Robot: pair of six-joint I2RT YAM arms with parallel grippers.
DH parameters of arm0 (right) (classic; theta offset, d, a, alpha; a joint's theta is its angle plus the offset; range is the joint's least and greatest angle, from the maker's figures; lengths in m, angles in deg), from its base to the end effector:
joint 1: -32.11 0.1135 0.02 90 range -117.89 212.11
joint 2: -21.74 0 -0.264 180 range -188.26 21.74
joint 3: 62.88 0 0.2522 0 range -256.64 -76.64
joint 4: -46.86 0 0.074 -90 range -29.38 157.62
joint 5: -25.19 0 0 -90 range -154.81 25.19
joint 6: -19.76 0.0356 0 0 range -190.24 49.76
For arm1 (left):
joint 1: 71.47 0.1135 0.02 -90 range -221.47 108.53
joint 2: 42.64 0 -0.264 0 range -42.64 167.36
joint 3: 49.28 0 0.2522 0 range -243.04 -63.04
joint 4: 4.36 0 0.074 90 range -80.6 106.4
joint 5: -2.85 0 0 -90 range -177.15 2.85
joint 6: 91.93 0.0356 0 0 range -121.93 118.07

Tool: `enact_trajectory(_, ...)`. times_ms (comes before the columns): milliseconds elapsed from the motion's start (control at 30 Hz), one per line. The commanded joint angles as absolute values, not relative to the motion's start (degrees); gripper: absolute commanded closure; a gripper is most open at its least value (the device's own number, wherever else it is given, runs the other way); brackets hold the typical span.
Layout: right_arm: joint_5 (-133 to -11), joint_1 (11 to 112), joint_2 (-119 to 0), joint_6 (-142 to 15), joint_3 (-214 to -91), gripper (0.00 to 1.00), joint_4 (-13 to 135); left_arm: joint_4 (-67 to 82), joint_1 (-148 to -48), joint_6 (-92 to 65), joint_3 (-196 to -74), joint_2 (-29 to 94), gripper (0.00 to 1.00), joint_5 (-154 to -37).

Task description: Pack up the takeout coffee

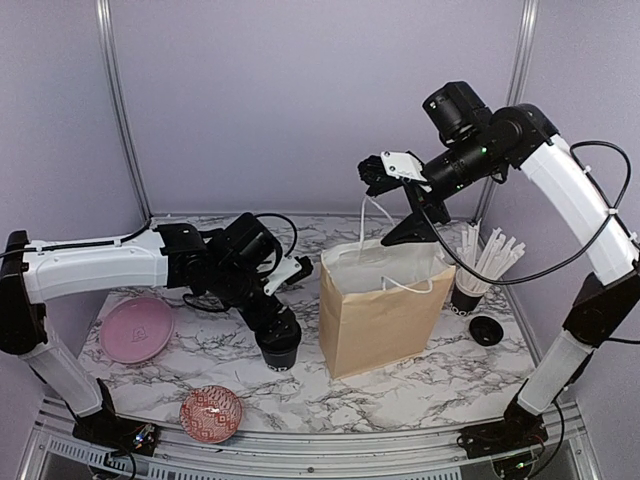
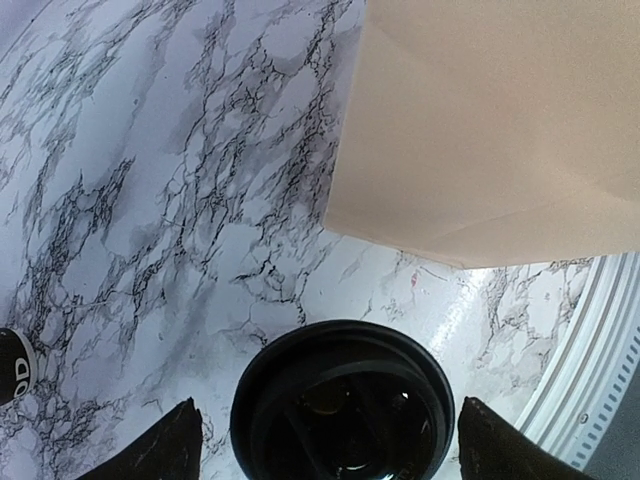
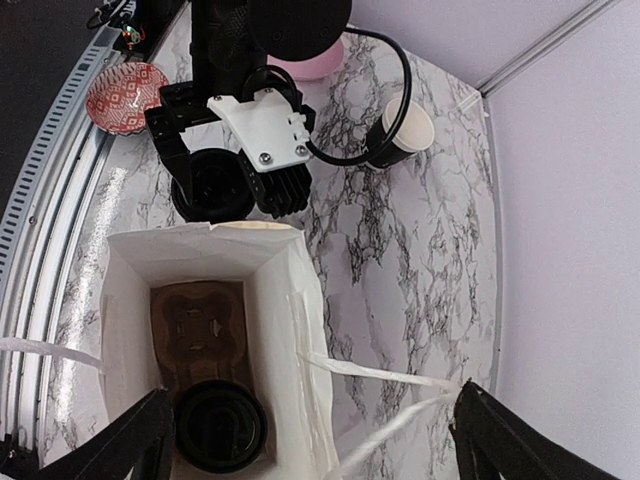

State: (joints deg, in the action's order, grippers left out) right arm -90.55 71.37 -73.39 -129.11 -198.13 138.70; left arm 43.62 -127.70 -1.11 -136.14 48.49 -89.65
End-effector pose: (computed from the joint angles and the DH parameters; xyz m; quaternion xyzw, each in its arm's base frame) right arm 0.2242 0.2032 0.4557 -0.7436 0.5483 0.1529 0.3508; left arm 0.1898 -0.2866 0.2720 0.4580 0.8278 -0.1686 0.2768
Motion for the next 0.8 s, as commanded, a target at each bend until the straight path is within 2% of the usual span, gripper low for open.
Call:
enact_trajectory(0,-92.1,71.66,-72.66,-130.21,-201.04,0.06,139.26,51.36,-128.24,-1.14,-140.62,47.82,0.11,-88.8)
enact_trajectory(200,-90.53,70.26,-73.38,-129.61,-203.3,0.06,137.49,63.21,-128.25,-0.99,-148.19,52.1,0.14,-87.88)
enact_trajectory(467,-90.14,69.51,-74.24,-125.01,-205.37,0.06,131.02,67.93,-128.33,0.0,-151.74,56.8,0.14,-90.88)
enact_trajectory(600,-89.57,69.5,-73.52,-124.91,-203.49,0.06,130.03,67.94,-128.35,0.17,-152.62,57.89,0.14,-89.55)
enact_trajectory(767,-88.76,69.55,-72.31,-125.34,-199.7,0.06,129.02,67.98,-128.43,0.21,-153.76,59.31,0.18,-89.05)
